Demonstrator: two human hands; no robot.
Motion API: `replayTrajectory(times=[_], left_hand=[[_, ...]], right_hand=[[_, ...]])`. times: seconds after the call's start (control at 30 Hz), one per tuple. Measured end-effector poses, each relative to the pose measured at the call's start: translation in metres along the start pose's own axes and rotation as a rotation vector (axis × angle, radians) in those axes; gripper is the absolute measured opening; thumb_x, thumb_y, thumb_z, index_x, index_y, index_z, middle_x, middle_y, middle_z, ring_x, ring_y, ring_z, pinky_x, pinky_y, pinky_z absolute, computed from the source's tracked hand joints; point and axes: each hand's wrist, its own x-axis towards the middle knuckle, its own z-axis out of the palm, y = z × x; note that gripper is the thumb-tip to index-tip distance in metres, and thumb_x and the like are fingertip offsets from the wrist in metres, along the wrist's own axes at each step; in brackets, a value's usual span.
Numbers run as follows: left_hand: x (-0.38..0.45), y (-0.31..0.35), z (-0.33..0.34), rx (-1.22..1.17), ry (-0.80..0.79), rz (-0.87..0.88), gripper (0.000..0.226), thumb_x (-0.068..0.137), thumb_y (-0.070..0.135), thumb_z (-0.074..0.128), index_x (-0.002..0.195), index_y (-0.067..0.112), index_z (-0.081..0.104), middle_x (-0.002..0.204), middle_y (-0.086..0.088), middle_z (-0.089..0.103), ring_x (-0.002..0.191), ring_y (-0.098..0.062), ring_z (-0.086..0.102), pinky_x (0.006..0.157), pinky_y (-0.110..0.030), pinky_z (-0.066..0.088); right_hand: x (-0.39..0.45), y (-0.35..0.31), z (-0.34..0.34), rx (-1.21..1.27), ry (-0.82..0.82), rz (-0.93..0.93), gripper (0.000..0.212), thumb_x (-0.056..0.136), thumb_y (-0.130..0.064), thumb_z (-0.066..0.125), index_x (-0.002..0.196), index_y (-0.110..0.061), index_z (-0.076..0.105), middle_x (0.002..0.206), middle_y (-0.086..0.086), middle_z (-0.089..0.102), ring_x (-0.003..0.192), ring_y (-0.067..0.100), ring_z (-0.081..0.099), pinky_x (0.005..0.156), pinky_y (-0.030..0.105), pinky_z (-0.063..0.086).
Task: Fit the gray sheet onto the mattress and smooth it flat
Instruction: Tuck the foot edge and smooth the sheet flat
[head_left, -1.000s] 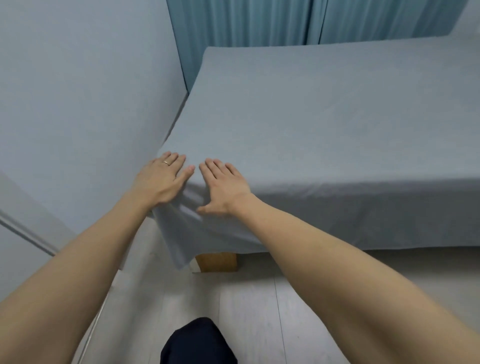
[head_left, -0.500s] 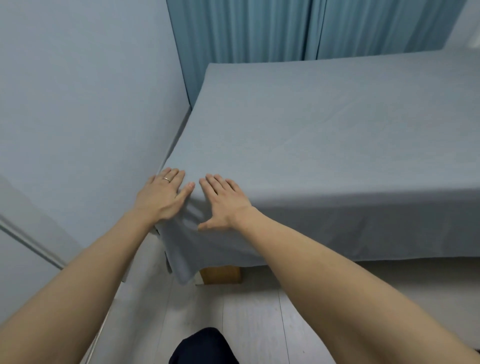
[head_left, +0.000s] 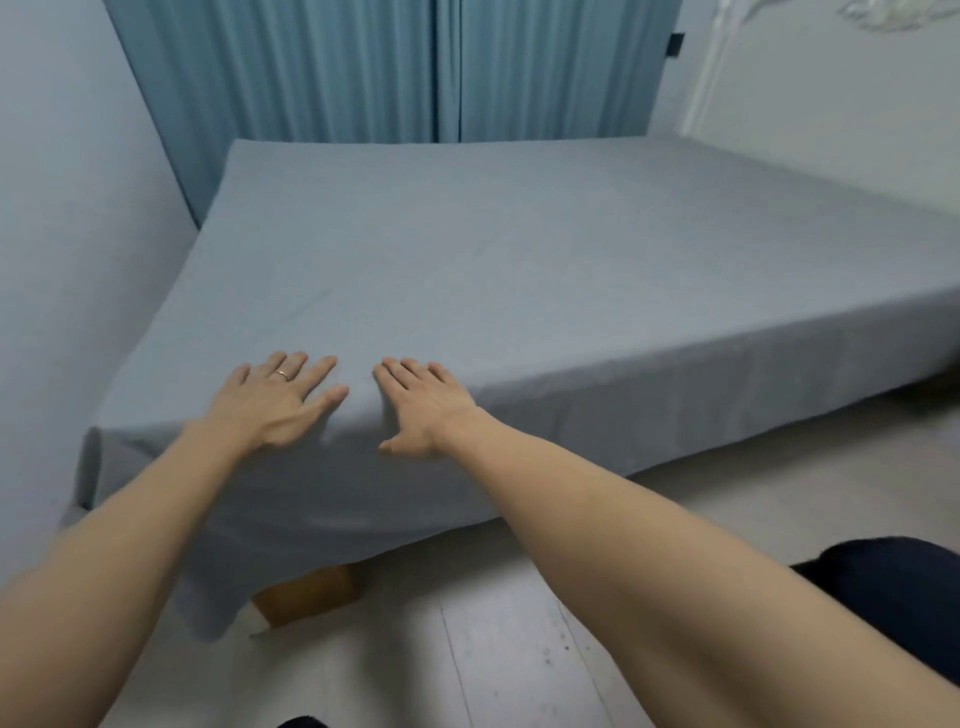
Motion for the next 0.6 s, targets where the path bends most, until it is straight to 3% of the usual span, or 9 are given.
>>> replayTrajectory(times=[0.3, 0.6], left_hand=[[-0.008, 0.003, 0.008, -0.015, 0.025, -0.035, 0.077, 0.084, 0.078, -0.003, 0.153, 0.045, 0.004, 0.164, 0.007, 0.01, 0.151, -0.015, 0.006, 0.119, -0.051, 0.01], [-0.006, 0.002, 0.009, -0.021, 0.038, -0.045, 0.078, 0.082, 0.081, -0.001, 0.152, 0.047, 0.008, 0.164, 0.006, 0.012, 0.151, -0.016, 0.009, 0.119, -0.05, 0.012]], right_hand=[[-0.01, -0.002, 0.015, 0.016, -0.007, 0.011, 0.113, 0.08, -0.063, 0.062, 0.157, -0.018, -0.007, 0.165, 0.0, -0.011, 0.151, 0.02, -0.013, 0.123, 0.042, -0.003], [-0.016, -0.008, 0.014, -0.031, 0.022, 0.039, 0.11, 0.081, -0.056, 0.065, 0.157, -0.018, -0.006, 0.165, 0.005, -0.006, 0.152, 0.023, -0.008, 0.123, 0.041, 0.0]])
